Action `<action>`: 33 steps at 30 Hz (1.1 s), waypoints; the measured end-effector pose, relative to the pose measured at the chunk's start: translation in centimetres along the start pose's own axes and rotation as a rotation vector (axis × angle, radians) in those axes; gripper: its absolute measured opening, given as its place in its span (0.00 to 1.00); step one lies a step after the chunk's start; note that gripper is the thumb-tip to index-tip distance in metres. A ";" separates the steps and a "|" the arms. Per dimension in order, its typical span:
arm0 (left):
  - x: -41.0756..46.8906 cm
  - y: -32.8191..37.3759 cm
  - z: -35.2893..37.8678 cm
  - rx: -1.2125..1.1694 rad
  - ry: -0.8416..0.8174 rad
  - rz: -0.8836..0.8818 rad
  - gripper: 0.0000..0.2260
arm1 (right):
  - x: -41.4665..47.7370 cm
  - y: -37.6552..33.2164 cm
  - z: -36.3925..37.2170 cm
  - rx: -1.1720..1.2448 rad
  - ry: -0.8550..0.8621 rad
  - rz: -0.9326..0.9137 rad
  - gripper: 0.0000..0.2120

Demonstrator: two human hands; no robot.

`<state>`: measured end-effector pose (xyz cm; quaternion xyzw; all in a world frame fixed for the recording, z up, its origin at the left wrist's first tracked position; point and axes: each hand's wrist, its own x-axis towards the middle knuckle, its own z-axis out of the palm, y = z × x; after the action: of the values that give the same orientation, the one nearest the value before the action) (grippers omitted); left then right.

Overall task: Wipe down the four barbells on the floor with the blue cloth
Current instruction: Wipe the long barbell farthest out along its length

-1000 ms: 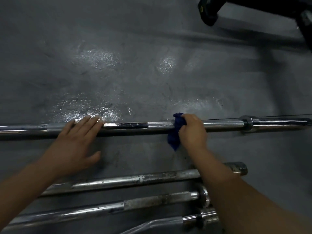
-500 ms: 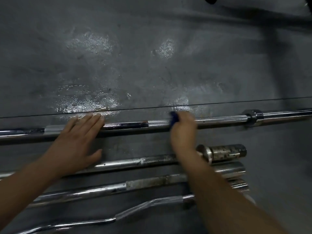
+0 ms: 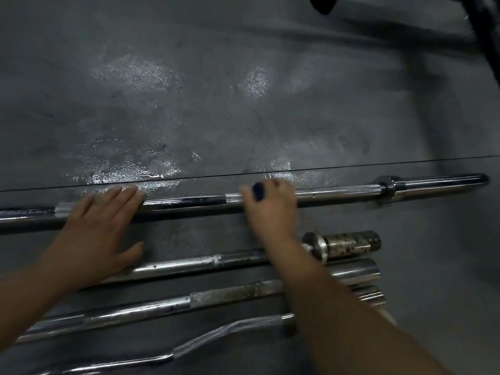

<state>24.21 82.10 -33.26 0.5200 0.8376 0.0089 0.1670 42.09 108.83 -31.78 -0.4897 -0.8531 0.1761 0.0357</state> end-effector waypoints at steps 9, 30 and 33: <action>-0.1 -0.2 0.1 0.006 0.017 0.017 0.42 | 2.6 7.9 -3.0 0.057 0.072 0.085 0.17; -2.9 2.5 -0.4 -0.008 0.017 -0.015 0.39 | -0.6 3.2 -2.3 0.038 -0.168 -0.228 0.15; -2.2 2.6 -0.2 -0.016 -0.007 -0.012 0.40 | -0.9 2.3 -0.5 0.040 0.005 -0.031 0.17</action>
<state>27.27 81.42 -32.02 0.5138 0.8399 0.0129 0.1742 44.60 109.32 -31.97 -0.4759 -0.8569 0.1913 0.0503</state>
